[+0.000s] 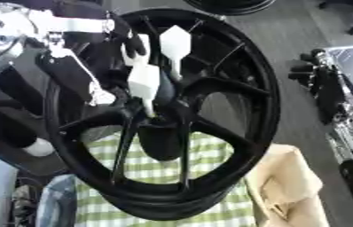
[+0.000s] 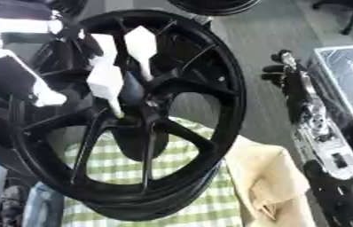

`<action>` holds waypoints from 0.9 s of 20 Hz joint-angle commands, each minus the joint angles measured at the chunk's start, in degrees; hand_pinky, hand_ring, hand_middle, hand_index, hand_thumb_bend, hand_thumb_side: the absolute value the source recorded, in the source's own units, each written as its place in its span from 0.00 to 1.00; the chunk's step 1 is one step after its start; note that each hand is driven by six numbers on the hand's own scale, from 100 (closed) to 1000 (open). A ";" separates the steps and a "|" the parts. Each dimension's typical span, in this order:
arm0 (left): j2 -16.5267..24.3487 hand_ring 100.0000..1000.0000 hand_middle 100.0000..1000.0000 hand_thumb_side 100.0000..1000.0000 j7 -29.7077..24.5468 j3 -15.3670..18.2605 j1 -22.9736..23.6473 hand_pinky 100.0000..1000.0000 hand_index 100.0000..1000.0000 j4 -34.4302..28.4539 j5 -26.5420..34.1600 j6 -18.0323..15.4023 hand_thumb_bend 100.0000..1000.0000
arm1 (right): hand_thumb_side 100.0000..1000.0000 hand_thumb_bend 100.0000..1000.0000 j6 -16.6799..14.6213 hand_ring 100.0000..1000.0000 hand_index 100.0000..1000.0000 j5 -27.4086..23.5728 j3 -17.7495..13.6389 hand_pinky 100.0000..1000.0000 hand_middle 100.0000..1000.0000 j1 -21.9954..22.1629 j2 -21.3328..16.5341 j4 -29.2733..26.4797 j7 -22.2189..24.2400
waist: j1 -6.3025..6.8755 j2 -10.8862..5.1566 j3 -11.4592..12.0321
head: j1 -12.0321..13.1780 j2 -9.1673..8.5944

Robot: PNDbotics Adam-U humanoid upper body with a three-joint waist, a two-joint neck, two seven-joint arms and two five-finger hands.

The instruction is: Pull the pin out of the wheel hub.

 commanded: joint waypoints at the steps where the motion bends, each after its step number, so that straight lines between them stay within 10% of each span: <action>1: 0.32 0.58 0.74 0.04 -4.08 0.97 -0.71 0.67 0.84 0.05 -0.77 4.42 0.28 | 0.89 0.00 0.15 0.68 0.80 0.37 -0.08 0.92 0.58 -0.64 -0.71 -0.39 -0.03 | -0.19 -0.64 -0.12 | 0.11 -0.08; 18: -1.77 0.57 0.78 0.04 -4.09 1.00 -0.64 0.67 0.84 2.87 -4.62 1.14 0.30 | 0.89 0.00 0.28 0.68 0.80 0.34 0.07 0.92 0.58 -0.76 -0.35 -0.21 0.13 | -0.17 -0.34 -0.43 | 0.87 -0.46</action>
